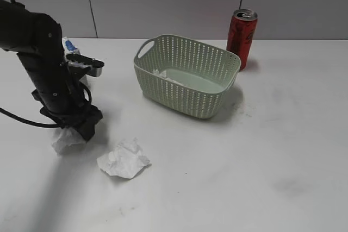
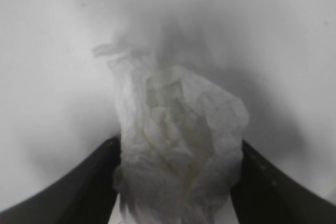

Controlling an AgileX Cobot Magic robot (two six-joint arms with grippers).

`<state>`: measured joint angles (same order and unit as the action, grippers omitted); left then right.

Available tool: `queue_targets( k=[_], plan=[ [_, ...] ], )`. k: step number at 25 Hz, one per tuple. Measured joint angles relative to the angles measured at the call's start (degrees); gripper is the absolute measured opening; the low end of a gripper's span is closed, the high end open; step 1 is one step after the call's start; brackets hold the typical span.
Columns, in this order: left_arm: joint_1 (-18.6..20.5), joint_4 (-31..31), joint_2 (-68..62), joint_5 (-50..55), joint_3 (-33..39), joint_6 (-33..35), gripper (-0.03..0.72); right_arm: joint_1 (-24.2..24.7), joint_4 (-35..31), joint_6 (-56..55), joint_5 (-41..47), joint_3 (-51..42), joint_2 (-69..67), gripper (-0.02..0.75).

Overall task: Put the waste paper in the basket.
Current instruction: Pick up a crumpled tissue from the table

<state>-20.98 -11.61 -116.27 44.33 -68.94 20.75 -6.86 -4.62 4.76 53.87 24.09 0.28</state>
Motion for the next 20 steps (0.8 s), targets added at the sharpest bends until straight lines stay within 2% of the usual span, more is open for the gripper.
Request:
queue_targets(
  k=[2, 4, 7, 8, 14, 20],
  plan=[
    [0.0, 0.06, 0.0, 0.53, 0.0, 0.0, 0.424, 0.0, 0.05, 0.0, 0.0, 0.0, 0.0, 0.59],
    [0.0, 0.06, 0.0, 1.32, 0.0, 0.0, 0.308, 0.0, 0.04, 0.0, 0.0, 0.0, 0.0, 0.589],
    [0.0, 0.0, 0.46, 1.93, 0.18, -0.01, 0.083, 0.0, 0.04, 0.0, 0.0, 0.0, 0.0, 0.589],
    [0.0, 0.0, 0.96, 2.04, 0.24, 0.0, 0.049, 0.0, 0.04, 0.0, 0.0, 0.0, 0.0, 0.589],
    [0.0, 0.69, 7.3, 3.4, -1.76, -0.04, 0.039, 0.0, 0.11, -0.05, 0.0, 0.0, 0.0, 0.589],
    [0.0, 0.58, 14.05, 4.15, -10.32, -0.03, 0.039, 0.0, 0.16, 0.01, 0.0, 0.0, 0.0, 0.589]
  ],
)
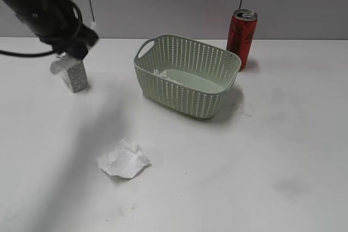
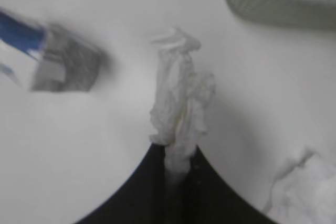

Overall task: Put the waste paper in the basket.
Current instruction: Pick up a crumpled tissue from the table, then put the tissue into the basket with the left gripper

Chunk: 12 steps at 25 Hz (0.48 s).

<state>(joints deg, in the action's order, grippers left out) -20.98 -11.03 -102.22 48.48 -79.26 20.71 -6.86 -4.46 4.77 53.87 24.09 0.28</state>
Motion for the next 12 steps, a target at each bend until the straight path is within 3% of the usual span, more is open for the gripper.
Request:
queue_targets(
  k=[6, 12],
  plan=[
    [-1.69, -3.02, 0.48, -4.07, -11.15, 0.0, 0.039, 0.0, 0.0, 0.0, 0.0, 0.0, 0.0, 0.589],
    [-9.26, -3.75, -0.39, -22.77, -13.44, 0.0, 0.037, 0.0, 0.0, -0.05, 0.0, 0.0, 0.0, 0.589]
  ],
)
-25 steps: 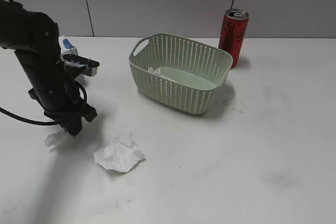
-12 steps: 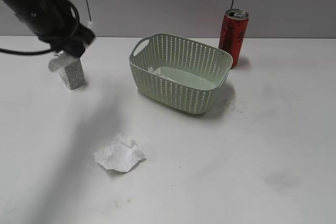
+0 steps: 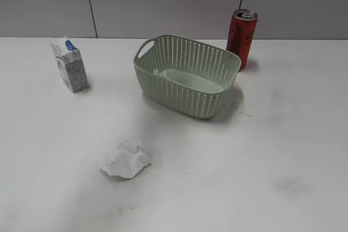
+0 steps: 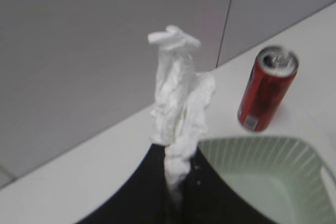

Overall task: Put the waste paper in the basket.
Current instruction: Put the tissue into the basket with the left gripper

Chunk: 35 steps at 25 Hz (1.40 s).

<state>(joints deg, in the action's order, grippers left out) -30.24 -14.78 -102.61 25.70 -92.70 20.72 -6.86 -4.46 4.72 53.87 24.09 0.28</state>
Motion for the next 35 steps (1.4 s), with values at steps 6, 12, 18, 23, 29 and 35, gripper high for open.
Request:
queue_targets(
  k=[6, 12, 18, 23, 29, 35],
  plan=[
    [-6.13, -0.3, -6.32, -14.34, 0.0, 0.05, 0.037, 0.0, 0.0, 0.0, 0.0, 0.0, 0.0, 0.589],
    [-8.73, -0.83, -14.68, -11.8, 0.0, 0.05, 0.045, 0.0, 0.0, 0.04, 0.0, 0.0, 0.0, 0.589],
    [-8.79, -1.02, -21.66, -3.42, 0.0, 0.05, 0.392, 0.0, 0.0, 0.04, 0.0, 0.0, 0.0, 0.589],
    [-8.73, -1.16, -21.62, -1.29, -0.01, 0.05, 0.624, 0.0, 0.0, -0.06, 0.0, 0.0, 0.0, 0.589],
    [-7.7, -0.41, -18.15, 6.21, -5.45, 0.01, 0.626, 0.0, 0.0, -0.06, -0.05, 0.0, 0.0, 0.589],
    [-2.35, 2.65, -16.21, 24.25, -17.74, -3.89, 0.615, 0.0, 0.0, -0.06, -0.05, 0.0, 0.0, 0.589]
  ],
)
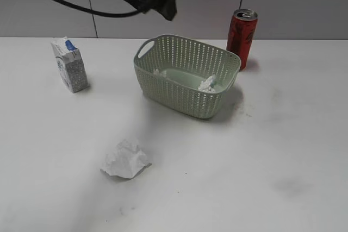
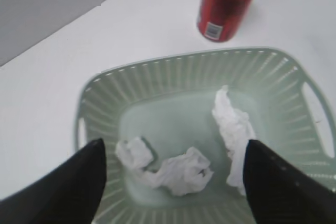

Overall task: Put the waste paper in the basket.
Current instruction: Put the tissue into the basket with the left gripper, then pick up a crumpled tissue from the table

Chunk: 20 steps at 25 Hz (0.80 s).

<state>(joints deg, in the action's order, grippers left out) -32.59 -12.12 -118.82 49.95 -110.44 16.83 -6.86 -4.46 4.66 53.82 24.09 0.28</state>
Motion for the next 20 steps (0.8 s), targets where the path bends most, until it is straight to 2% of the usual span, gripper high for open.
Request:
queue_targets(
  k=[4, 11, 16, 20],
  plan=[
    [4.77, 4.47, 0.97, 9.9, -6.02, -5.63, 0.605, 0.0, 0.0, 0.0, 0.0, 0.0, 0.0, 0.589],
    [12.0, 7.42, 3.39, 19.41, -6.94, -8.7, 0.587, 0.0, 0.0, 0.0, 0.07, 0.0, 0.0, 0.589],
    [12.87, 5.96, 6.11, 19.73, -4.1, -9.28, 0.586, 0.0, 0.0, 0.0, 0.07, 0.0, 0.0, 0.589],
    [10.61, 4.64, 9.24, 19.76, 0.29, -9.28, 0.583, 0.0, 0.0, 0.0, 0.07, 0.0, 0.0, 0.589]
  ],
)
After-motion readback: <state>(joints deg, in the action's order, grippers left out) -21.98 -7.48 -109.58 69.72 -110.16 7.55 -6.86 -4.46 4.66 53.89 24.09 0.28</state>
